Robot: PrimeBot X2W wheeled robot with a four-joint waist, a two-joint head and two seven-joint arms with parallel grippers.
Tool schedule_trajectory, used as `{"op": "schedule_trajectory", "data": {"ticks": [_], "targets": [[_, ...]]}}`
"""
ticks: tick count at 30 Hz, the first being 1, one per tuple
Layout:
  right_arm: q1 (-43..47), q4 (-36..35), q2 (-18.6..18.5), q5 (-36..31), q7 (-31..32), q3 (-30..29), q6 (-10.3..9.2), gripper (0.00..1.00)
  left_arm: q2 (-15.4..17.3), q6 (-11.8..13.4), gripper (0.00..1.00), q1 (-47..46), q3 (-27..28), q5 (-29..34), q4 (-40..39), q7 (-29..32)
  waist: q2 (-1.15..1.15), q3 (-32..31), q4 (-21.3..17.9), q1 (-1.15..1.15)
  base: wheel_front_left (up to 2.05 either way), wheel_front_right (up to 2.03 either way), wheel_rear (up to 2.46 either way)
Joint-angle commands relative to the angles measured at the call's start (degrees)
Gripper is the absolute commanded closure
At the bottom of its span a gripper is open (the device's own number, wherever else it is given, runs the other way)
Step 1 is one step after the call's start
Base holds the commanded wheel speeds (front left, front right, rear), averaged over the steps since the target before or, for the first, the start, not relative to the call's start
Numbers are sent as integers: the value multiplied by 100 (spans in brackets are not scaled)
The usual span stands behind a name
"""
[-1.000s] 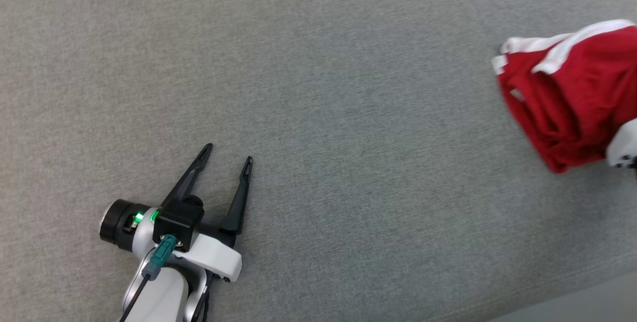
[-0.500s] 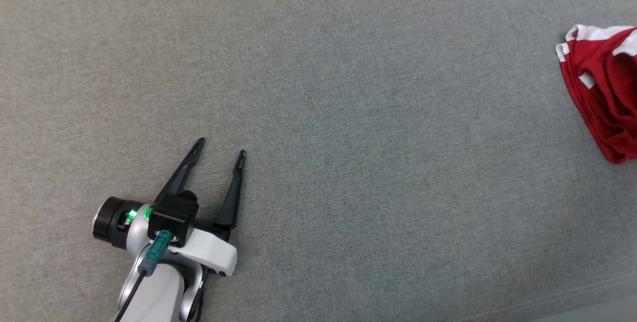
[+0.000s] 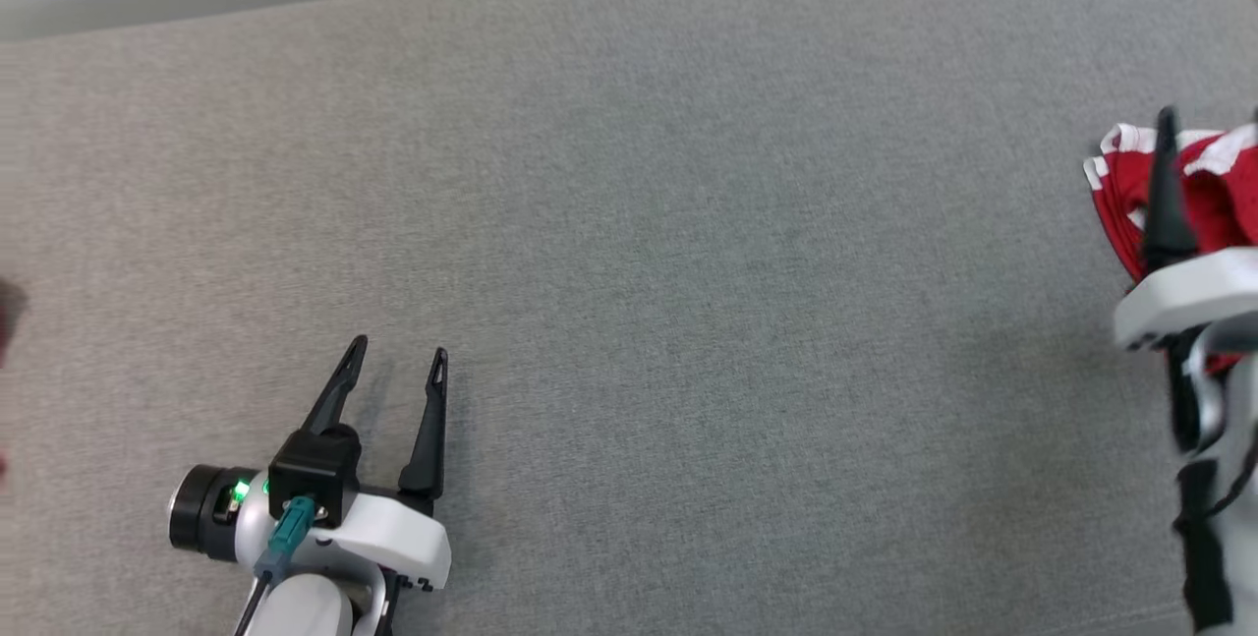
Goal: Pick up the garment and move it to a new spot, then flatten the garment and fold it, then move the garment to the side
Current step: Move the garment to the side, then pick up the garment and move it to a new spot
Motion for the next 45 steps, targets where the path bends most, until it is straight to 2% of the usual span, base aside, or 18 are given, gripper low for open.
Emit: {"op": "schedule_trajectory", "data": {"ticks": [1, 9, 20, 30, 45], "targets": [[281, -93, 57, 143, 2, 200, -1, 0, -7, 56, 0, 107, 70, -42, 15, 1, 0, -227, 177, 0, 0, 0, 0], [1272, -375, 304, 662, 2, 807, -2, 0, -66, 106, 0, 394, 353, -91, 28, 1, 0, -704, 508, 0, 0, 0, 0], [2220, -343, 358, 1247, 2, 1391, -2, 0, -126, 157, 0, 904, 673, -158, 90, 1, 0, -1381, 810, 0, 0, 0, 0], [2567, -453, 358, 1491, 2, 1654, -2, 0, -151, 225, 0, 1217, 854, -166, 87, 1, 0, -1754, 854, 0, 0, 0, 0], [2693, -571, 358, 1597, 2, 1787, -2, 0, -158, 217, 0, 1299, 1054, -215, 48, 1, 0, -1819, 842, 0, 0, 0, 0]]}}
